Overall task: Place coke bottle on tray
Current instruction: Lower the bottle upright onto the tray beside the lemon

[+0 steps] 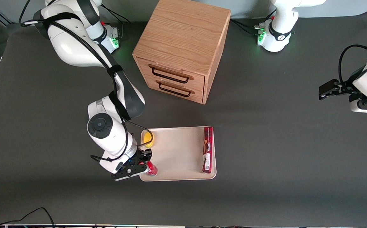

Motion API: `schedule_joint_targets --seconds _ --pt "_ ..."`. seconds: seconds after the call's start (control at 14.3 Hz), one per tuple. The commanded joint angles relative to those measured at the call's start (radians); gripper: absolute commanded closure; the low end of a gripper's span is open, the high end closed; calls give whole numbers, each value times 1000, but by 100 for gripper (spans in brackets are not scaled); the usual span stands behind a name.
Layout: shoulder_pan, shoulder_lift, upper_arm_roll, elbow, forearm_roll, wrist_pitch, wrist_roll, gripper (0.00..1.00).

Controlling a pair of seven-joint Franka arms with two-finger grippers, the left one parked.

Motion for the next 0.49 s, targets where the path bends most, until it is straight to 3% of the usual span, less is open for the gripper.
schedule_joint_targets --seconds 0.0,0.14,0.21,0.28,0.42 --pt "17 22 -21 42 -13 -5 47 100" --pt "17 27 -21 39 -13 -5 55 100" --pt "16 29 -21 39 -16 -5 70 66" --pt "17 30 -21 39 -28 -5 77 42" --pt "31 29 -22 39 -31 -7 119 11"
